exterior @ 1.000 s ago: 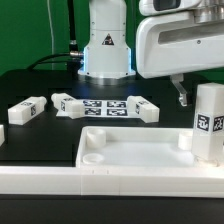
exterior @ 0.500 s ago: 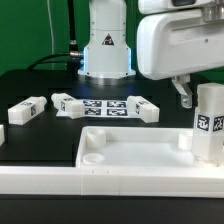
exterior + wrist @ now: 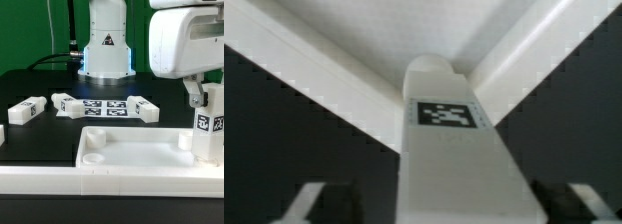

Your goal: Assemble desk

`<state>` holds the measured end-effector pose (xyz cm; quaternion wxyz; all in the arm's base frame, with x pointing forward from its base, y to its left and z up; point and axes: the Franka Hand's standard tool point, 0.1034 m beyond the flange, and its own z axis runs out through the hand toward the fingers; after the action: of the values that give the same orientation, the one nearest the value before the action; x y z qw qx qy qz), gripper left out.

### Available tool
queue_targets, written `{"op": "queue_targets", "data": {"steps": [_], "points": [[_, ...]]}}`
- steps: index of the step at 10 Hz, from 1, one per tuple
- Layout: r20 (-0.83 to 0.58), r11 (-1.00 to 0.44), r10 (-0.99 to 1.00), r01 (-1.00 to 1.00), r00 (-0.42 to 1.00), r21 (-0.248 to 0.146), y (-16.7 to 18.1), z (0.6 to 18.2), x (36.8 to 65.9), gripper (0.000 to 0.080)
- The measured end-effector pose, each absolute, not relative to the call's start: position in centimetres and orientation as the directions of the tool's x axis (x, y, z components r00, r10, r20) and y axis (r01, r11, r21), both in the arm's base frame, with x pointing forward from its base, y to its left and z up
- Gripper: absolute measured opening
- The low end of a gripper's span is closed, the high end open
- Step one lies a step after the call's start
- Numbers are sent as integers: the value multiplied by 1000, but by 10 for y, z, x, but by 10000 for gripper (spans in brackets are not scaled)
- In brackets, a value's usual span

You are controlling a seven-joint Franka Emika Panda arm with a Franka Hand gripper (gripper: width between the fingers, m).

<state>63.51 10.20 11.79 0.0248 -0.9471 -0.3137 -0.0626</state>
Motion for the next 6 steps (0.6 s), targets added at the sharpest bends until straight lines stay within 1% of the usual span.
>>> {"op": "queue_targets", "data": {"steps": [1, 2, 4, 6], "points": [[134, -802, 591, 597, 795, -8, 102, 118, 635, 403], [134, -805, 587, 593, 798, -9, 102, 118, 635, 288], [134, -823, 561, 567, 817, -14, 102, 118, 635, 288], [131, -899, 428, 436, 894, -35, 101, 118, 635, 288]]}}
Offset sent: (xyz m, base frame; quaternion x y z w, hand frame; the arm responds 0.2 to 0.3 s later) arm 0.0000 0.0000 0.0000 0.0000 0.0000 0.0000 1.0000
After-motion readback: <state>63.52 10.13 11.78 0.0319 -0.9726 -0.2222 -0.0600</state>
